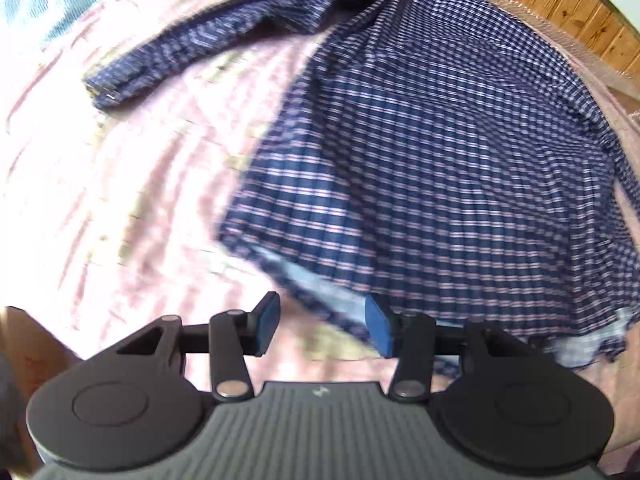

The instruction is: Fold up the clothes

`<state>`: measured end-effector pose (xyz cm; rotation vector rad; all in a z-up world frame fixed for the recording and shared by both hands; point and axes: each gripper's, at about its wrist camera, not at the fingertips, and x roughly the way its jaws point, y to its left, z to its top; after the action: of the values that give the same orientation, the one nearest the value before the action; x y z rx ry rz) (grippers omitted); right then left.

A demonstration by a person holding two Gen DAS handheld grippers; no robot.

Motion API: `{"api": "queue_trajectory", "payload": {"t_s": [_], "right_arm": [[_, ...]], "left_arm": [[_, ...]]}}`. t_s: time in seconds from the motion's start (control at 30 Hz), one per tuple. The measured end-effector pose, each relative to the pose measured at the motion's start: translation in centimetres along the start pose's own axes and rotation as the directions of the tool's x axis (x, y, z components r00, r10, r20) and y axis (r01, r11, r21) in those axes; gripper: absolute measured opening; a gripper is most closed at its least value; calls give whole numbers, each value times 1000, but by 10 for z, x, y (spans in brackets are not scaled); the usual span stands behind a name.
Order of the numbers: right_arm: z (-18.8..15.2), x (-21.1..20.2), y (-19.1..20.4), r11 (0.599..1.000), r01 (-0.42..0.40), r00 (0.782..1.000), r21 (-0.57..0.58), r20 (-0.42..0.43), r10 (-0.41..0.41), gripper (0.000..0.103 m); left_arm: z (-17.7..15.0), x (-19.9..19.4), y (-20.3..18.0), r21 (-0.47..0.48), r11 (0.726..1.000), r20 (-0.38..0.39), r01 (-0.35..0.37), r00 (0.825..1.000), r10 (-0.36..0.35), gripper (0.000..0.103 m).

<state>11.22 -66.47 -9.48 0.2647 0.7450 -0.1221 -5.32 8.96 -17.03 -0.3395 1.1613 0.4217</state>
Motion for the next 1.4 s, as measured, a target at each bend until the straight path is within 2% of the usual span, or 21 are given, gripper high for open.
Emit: {"api": "queue_trajectory", "payload": {"t_s": [0.03,0.13,0.2,0.27,0.37,0.43,0.47,0.53,0.63,0.7,0.73,0.77,0.8,0.83,0.87,0.9,1.03,1.1,1.23,1.3,1.4], "right_arm": [[-10,-12,8,1000,-23,1000,-17,8,23,48],[-46,-38,51,976,-166,986,-141,-31,163,50],[-76,-45,95,903,-334,942,-270,-142,306,51],[-109,-48,141,801,-452,891,-393,-238,387,65],[-144,-51,195,702,-521,853,-486,-310,419,69],[-162,-48,220,653,-529,848,-542,-339,407,69],[-169,-47,230,637,-514,858,-575,-339,387,69],[-177,-44,243,631,-446,895,-635,-314,316,69],[-178,-41,253,677,-335,942,-655,-242,232,69],[-180,-34,258,692,-322,945,-646,-257,200,66],[-183,-30,261,690,-317,946,-650,-270,181,59],[-186,-28,264,683,-317,945,-658,-281,168,54],[-187,-29,266,683,-324,943,-655,-285,174,45],[-187,-33,266,688,-332,941,-645,-282,189,20],[-186,-36,267,696,-330,942,-638,-270,198,4],[-185,-40,268,706,-311,949,-636,-244,198,0],[-159,-85,264,733,-302,953,-610,-174,249,0],[-147,-110,260,720,-326,944,-613,-181,275,0],[-161,-114,248,669,-350,935,-656,-293,201,0],[-180,-104,242,662,-346,928,-665,-347,136,0],[-202,-96,239,673,-368,901,-642,-424,88,0]], "left_arm": [[0,-2,3,22,1000,8,-13,1000,13,53],[0,-4,8,117,993,26,-29,999,26,57],[0,-4,9,187,982,35,-37,999,31,57],[1,-4,11,256,966,45,-45,998,35,59],[3,-3,8,297,954,88,-33,996,7,68],[5,-3,6,322,947,118,-24,993,-15,69],[6,-3,5,334,942,133,-20,991,-26,69],[8,-2,3,358,934,161,-13,986,-48,69],[16,1,4,356,935,185,8,980,-79,68],[21,-6,16,313,948,190,51,975,-115,65],[24,-10,21,291,954,193,72,972,-133,59],[27,-14,27,269,959,197,94,969,-150,39],[29,-18,33,247,962,201,116,965,-168,27],[32,-21,39,225,965,205,138,961,-185,2],[35,-25,45,203,966,210,160,957,-202,2],[37,-29,51,181,967,215,182,952,-219,2],[48,-44,74,93,959,239,269,929,-284,2],[53,-52,86,49,949,253,312,915,-315,2],[47,-28,104,-7,967,160,256,955,-252,2],[44,-14,112,-31,975,107,221,970,-217,2],[39,1,117,-25,985,59,169,984,-167,3]]}}
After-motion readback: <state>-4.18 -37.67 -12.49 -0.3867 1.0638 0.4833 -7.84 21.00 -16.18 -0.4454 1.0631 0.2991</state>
